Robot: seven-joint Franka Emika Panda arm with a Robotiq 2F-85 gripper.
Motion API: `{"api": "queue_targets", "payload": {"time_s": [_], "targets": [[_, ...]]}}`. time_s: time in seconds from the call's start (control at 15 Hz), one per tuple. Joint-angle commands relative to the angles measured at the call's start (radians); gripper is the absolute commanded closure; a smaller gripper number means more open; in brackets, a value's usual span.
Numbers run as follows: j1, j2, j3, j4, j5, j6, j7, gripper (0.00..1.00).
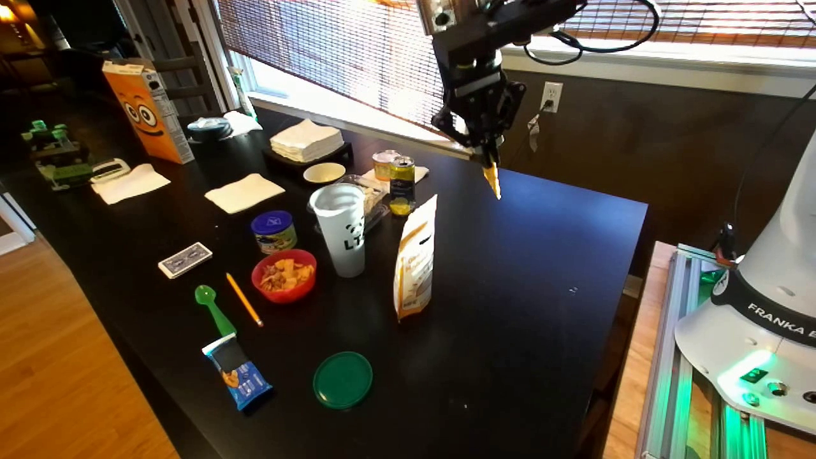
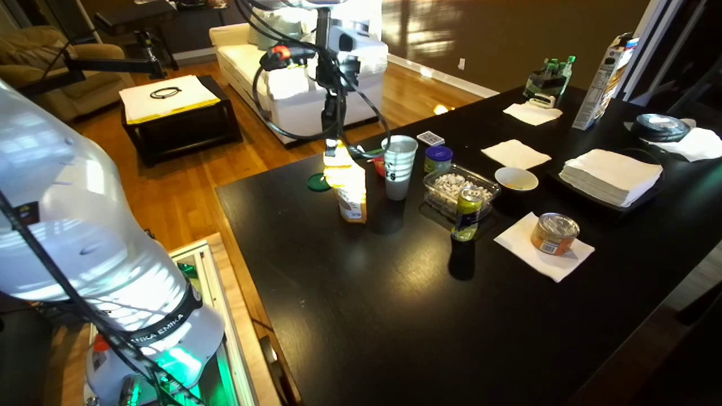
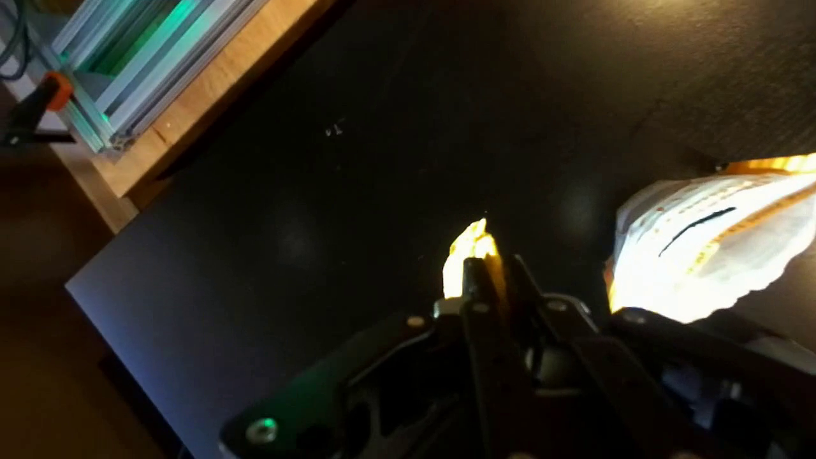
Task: Take one orange object out of the white and yellow packet.
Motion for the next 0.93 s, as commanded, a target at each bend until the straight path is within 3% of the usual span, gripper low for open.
{"api": "queue_targets", "payload": {"time_s": [0.0, 0.2, 0.53, 0.87], "targets": [[-0.024, 0.057, -0.001, -0.051, -0.11, 0.09, -0.159, 0.97], [-0.04, 0.13, -0.014, -0.088, -0.211, 0.183, -0.274, 0.97], [-0.068, 0.217, -0.055, -0.157, -0.369, 0.462, -0.427, 0.97], [-0.078, 0.297, -0.098, -0.184, -0.405, 0.656, -0.532, 0.97]]}}
